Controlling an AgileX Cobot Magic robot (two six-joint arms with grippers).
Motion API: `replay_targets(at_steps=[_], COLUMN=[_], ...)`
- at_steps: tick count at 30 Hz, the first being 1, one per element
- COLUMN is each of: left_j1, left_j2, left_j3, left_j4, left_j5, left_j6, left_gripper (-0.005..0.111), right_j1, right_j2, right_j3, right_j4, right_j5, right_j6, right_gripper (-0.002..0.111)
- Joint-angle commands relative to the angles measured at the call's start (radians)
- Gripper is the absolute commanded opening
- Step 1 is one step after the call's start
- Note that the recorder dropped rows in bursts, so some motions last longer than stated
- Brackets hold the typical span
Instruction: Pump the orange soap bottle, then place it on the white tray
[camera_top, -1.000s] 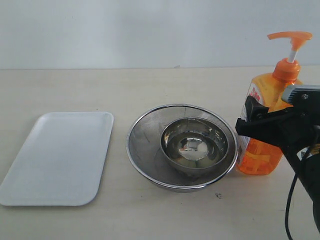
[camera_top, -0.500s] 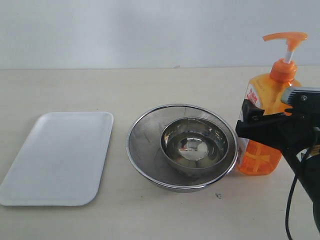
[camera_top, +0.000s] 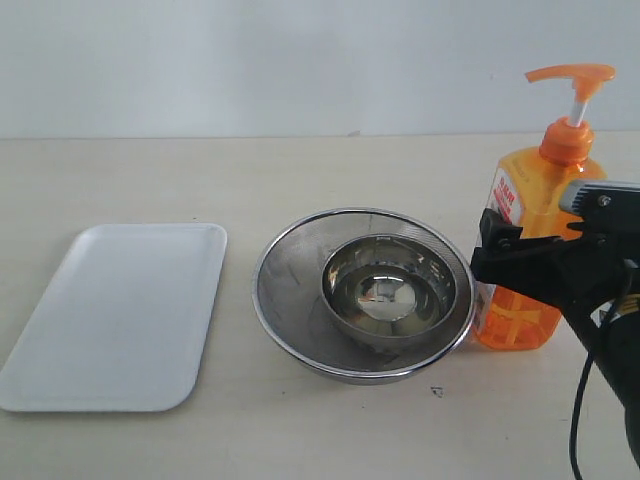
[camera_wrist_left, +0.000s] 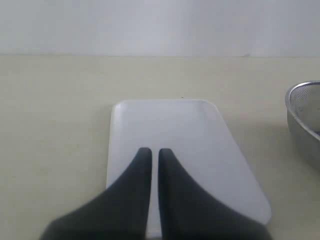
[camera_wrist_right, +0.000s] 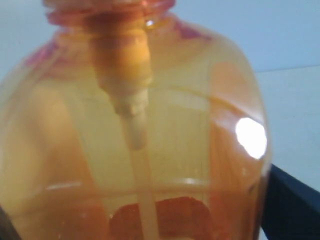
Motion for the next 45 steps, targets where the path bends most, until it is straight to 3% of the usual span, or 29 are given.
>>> replay_targets(at_steps=[1, 12, 14, 21, 45], left_j1=[-0.007, -0.007, -0.007, -0.007, -0.007], left_j2=[-0.003, -0.003, -0.003, -0.003, -0.003], left_j3=[0.004, 0.004, 0.004, 0.004, 0.004], left_j4=[-0.011, -0.011, -0.011, -0.011, -0.011], left_j5=[-0.001, -0.001, -0.001, -0.001, -0.001], left_j6=[-0.002, -0.002, -0.002, -0.002, -0.002], left_gripper=[0.005, 0.005, 0.005, 0.005, 0.005], right_j1=[-0.001, -0.001, -0.001, -0.001, -0.001], right_j2=[0.000, 0.000, 0.000, 0.000, 0.000], right_j3=[0.006, 0.006, 0.006, 0.006, 0.006], right_j4=[0.000, 0.000, -0.002, -0.004, -0.010], right_j5=[-0.007, -0.020, -0.020, -0.012, -0.014], right_j6=[0.000, -0.015, -0.015, -0.015, -0.013], right_gripper=[0.090, 0.087, 0.073, 0.000, 0.000])
